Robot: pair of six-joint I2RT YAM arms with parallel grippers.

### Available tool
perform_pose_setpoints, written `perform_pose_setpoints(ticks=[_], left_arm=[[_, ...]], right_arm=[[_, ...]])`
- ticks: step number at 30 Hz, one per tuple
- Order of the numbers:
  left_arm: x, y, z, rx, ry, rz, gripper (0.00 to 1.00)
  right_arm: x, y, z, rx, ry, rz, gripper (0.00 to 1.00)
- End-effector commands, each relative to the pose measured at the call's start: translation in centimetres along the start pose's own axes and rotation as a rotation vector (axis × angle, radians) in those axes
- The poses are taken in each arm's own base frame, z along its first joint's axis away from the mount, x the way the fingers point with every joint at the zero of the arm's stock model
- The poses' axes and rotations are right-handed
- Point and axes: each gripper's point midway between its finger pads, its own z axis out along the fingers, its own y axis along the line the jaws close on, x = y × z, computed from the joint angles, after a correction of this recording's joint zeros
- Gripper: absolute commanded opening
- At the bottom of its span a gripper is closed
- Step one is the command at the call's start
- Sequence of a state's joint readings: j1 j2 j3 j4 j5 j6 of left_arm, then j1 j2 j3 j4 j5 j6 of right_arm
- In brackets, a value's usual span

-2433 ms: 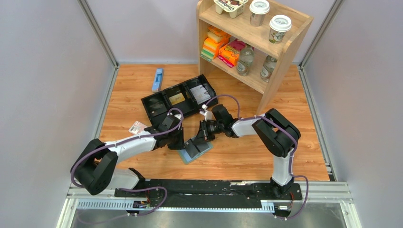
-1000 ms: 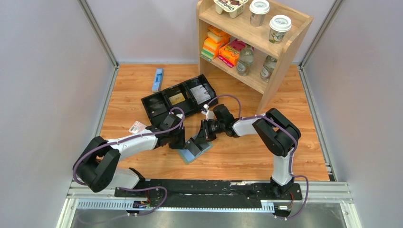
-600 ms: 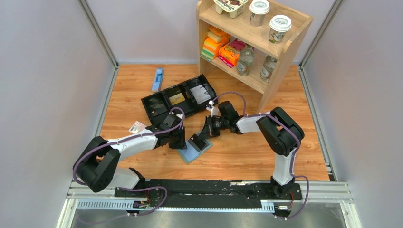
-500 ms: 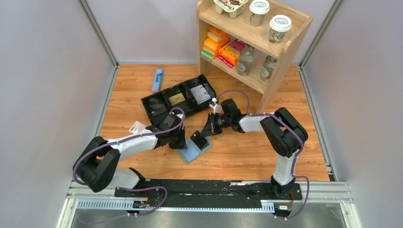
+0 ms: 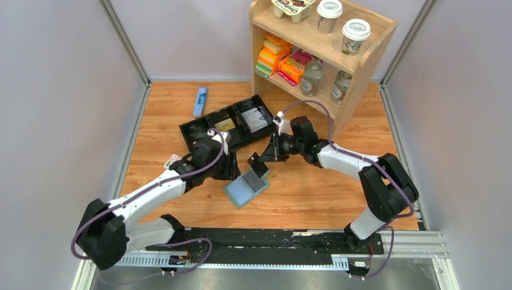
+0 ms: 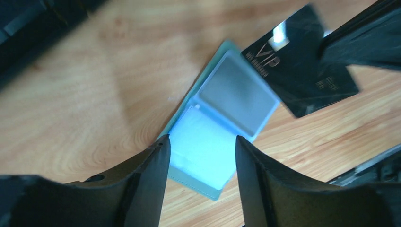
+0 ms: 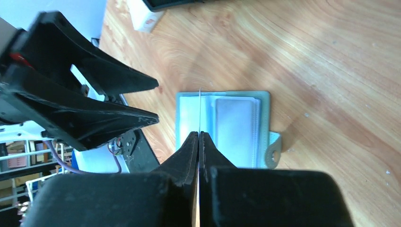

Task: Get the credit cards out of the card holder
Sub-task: Remove the credit card from the card holder, then place the credit card in the storage box.

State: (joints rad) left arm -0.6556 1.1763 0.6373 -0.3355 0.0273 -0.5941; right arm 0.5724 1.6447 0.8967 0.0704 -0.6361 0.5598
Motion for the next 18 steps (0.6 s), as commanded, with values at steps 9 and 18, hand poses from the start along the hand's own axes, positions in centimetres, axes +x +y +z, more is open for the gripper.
perform_pose_setpoints(ticks=[9, 18], left_arm=[[-10.1, -6.4, -11.8, 0.305, -0.512, 0.257, 0.75], [-10.2, -10.8, -15.2, 0.507, -0.47, 0.432, 0.77]], right_arm=[[-3.1, 9.3, -6.8, -0.173, -0.169, -0.323, 0.0], [-2.3, 15.6, -11.0, -0.336, -0.197, -0.541, 0.0]])
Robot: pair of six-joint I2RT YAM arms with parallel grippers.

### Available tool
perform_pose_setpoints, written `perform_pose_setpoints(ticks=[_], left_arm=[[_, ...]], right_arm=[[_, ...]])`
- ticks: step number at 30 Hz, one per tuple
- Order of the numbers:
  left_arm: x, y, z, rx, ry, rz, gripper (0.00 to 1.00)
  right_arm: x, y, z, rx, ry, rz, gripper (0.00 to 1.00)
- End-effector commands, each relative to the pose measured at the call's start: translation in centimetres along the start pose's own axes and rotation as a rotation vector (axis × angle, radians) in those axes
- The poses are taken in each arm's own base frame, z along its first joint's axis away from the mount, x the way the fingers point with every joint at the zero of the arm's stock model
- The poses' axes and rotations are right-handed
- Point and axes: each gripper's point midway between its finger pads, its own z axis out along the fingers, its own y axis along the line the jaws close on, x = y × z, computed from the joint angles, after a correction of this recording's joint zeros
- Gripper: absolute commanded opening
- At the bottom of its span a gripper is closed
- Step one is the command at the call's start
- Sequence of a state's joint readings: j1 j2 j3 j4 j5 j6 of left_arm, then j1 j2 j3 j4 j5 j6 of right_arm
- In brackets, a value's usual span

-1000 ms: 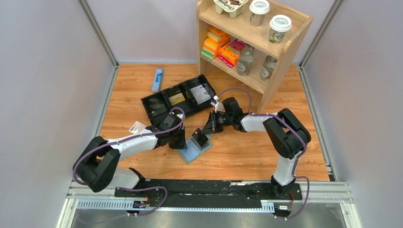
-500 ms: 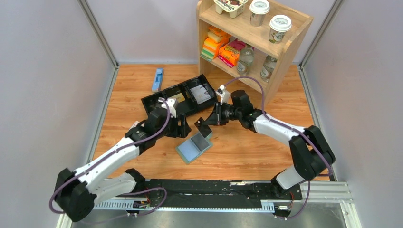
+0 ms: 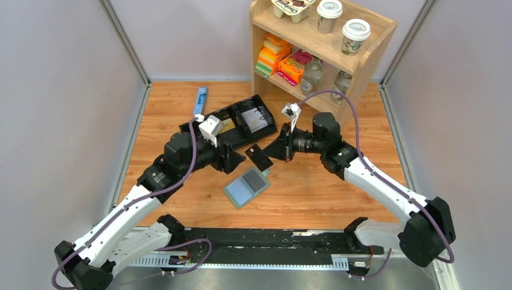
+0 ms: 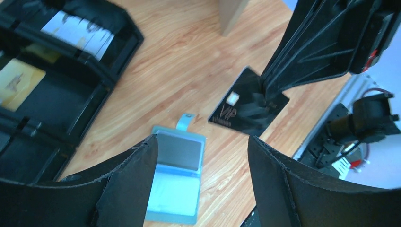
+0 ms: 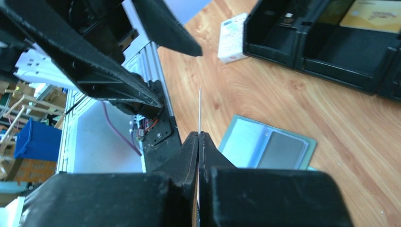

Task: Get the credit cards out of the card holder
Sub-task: Place the credit card in the storage box.

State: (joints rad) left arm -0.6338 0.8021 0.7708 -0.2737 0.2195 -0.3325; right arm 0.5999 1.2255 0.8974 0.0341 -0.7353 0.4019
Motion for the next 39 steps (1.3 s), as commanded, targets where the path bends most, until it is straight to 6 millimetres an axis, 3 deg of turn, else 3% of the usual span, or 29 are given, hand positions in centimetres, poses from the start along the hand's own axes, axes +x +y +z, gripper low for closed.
perform_pose_setpoints(ticks=[1, 9, 20, 23, 25, 27, 28, 31, 34, 39], left_arm=[[-3.2, -3.4, -0.8, 0.163, -0.028, 0.101, 0.77], [-3.3, -7.5, -1.4, 0.4, 0.058, 0.111, 0.64], [-1.6, -8.9, -1.6, 0.515, 0.161, 0.087, 0.4], [-1.2, -9.0, -1.4, 0.539, 0.183, 0.079, 0.23], [-0.9, -9.0, -1.2, 0.545, 0.198, 0.073, 0.05], [-0.7, -8.8, -1.0, 0.537, 0.204, 0.069, 0.0], [-0.7, -8.7, -1.0, 0.523, 0.197, 0.071, 0.0], [-0.4, -7.3, -0.6, 0.439, 0.186, 0.073, 0.0], [-0.4, -4.3, -0.2, 0.273, 0.149, 0.053, 0.0], [-0.6, 1.7, -0.5, -0.009, 0.073, -0.062, 0.0]], right_arm=[[-1.0, 3.7, -1.3, -0.1, 0.012, -0.122, 0.0], [-1.1, 6.8, -2.6, -0.194, 0.021, -0.213, 0.0], [-1.2, 8.0, -3.3, -0.232, 0.013, -0.261, 0.0], [-1.2, 7.9, -3.3, -0.235, 0.015, -0.266, 0.0], [-1.1, 7.7, -3.3, -0.227, 0.018, -0.265, 0.0], [-1.0, 7.3, -3.2, -0.201, 0.017, -0.26, 0.01], [-1.0, 7.1, -3.1, -0.193, 0.017, -0.256, 0.05], [-1.3, 6.5, -3.1, -0.151, 0.002, -0.249, 0.34], [-1.7, 5.4, -3.0, -0.081, -0.021, -0.237, 0.62], [-2.2, 3.1, -3.1, 0.058, -0.064, -0.211, 0.8]])
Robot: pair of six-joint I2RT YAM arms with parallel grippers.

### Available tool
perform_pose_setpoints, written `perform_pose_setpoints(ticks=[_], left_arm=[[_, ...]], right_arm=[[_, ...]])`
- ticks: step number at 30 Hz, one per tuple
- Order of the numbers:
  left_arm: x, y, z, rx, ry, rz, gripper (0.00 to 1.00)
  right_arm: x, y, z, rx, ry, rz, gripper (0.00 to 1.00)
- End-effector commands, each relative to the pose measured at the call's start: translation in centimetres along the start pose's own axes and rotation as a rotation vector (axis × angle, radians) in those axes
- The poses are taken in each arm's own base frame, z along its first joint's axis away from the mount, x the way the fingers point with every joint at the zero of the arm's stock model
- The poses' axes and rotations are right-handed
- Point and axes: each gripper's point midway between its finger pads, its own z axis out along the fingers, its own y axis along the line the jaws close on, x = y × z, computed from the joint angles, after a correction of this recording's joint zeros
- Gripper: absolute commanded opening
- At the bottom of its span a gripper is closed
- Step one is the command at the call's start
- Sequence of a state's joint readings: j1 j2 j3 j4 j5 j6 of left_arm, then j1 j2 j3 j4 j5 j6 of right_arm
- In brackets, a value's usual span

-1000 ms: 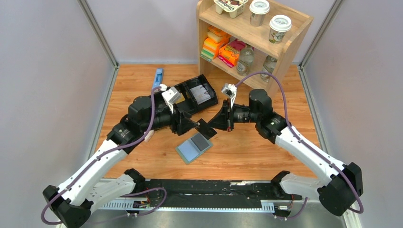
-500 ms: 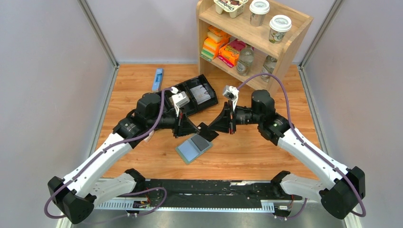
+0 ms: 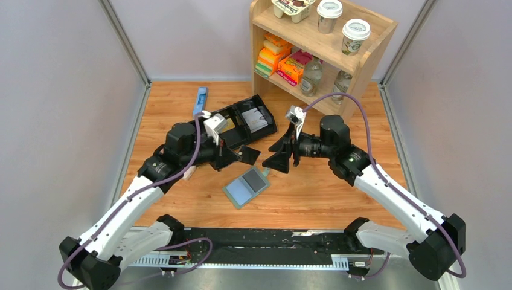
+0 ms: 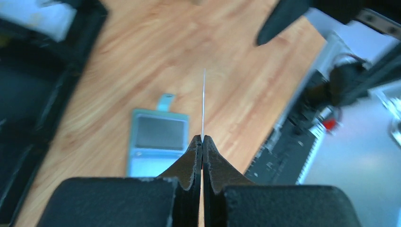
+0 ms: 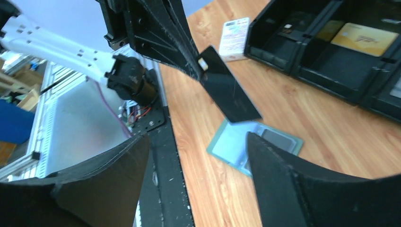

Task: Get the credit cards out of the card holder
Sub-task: Place the credit card in the storage box.

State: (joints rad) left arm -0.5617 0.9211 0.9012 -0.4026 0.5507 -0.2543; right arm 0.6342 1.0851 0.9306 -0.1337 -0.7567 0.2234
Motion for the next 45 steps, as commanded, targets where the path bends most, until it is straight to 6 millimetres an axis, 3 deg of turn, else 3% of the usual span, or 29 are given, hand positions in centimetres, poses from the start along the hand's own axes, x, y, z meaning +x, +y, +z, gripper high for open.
perform_pose_setpoints(ticks=[1, 5, 6, 13, 19, 23, 29, 33, 37, 45], left_arm=[[-1.0, 6.2, -2.3, -0.32, -0.128, -0.098, 0.0], [-0.2, 11.5, -4.8, -0.582, -0.2, -0.221, 0.0], [0.4, 12.9, -5.3, -0.643, -0.207, -0.249, 0.0], [1.0, 19.4, -7.3, -0.858, -0.38, -0.463, 0.0], [1.2, 23.7, -6.6, -0.944, -0.387, -0.538, 0.0], [1.5, 26.1, -4.9, -0.949, -0.354, -0.586, 0.0], [1.5, 28.6, -2.5, -0.93, -0.327, -0.637, 0.01], [2.2, 29.2, -1.4, -0.918, -0.301, -0.674, 0.1], [3.3, 29.6, -1.3, -0.943, -0.264, -0.694, 0.23], [2.7, 29.3, -2.9, -1.001, -0.221, -0.636, 0.54]], right_arm=[[-1.8, -1.6, -0.7, 0.144, -0.077, -0.014, 0.82], [-1.2, -3.8, -0.8, 0.258, -0.098, 0.05, 0.92], [-0.9, -4.6, -0.8, 0.296, -0.101, 0.07, 0.99], [1.4, -7.8, -0.8, 0.438, -0.083, 0.167, 1.0], [2.8, -8.2, -0.6, 0.443, -0.066, 0.199, 1.0], [3.1, -8.6, -0.8, 0.464, -0.067, 0.206, 1.0], [3.8, -9.0, -0.6, 0.476, -0.06, 0.226, 1.0], [4.1, -9.2, -0.4, 0.476, -0.05, 0.235, 1.0], [4.2, -9.4, -0.2, 0.478, -0.046, 0.246, 1.0], [4.5, -9.6, 0.0, 0.477, -0.034, 0.251, 1.0]])
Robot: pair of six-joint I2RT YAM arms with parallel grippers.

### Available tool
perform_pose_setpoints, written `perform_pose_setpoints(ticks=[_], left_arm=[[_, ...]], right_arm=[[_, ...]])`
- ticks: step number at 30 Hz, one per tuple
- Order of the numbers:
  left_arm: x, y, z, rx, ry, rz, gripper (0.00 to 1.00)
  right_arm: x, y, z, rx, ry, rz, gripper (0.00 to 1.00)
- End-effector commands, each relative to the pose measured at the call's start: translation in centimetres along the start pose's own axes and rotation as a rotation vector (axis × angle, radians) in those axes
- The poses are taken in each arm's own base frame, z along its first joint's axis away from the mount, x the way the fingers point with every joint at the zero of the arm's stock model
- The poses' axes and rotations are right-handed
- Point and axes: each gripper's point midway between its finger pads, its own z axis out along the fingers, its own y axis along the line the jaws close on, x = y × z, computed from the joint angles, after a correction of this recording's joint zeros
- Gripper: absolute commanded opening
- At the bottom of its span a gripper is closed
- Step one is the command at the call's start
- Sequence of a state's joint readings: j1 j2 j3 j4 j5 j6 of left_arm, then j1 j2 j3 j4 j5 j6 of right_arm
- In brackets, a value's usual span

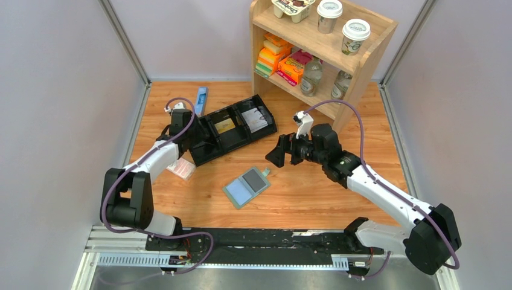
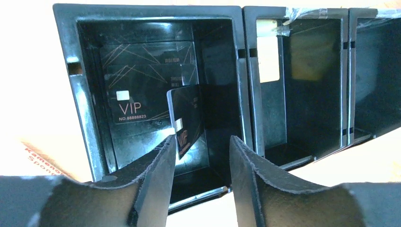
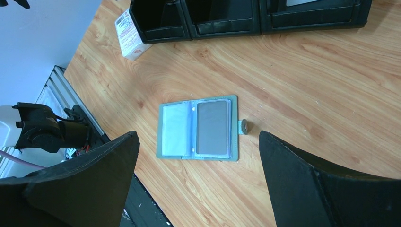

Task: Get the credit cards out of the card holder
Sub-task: Remove the credit card from the card holder.

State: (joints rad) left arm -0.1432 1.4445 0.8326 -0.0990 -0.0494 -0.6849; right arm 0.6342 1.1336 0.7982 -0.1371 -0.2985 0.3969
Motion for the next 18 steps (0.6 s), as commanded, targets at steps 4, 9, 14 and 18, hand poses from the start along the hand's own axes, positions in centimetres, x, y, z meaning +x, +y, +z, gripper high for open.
perform_pose_setpoints(ticks=[4, 9, 14, 18], left_arm=[[-4.2, -1.1, -2.7, -0.011, -0.085, 0.073, 0.64], [-5.2, -3.5, -5.8, 0.079, -0.059, 0.109, 0.69], [-2.3, -6.1, -9.4, 0.228, 0.055, 0.145, 0.69], [2.6, -7.4, -12.1, 0.332, 0.178, 0.17, 0.67]], right_arm=[[-0.5, 0.3, 0.4, -0.015, -0.012, -0.013, 0.98], [0.4, 0.6, 1.2, -0.051, 0.041, -0.013, 0.92], [1.5, 1.4, 2.4, -0.078, 0.091, -0.032, 0.84], [2.6, 1.7, 3.6, -0.046, 0.137, -0.074, 0.81]])
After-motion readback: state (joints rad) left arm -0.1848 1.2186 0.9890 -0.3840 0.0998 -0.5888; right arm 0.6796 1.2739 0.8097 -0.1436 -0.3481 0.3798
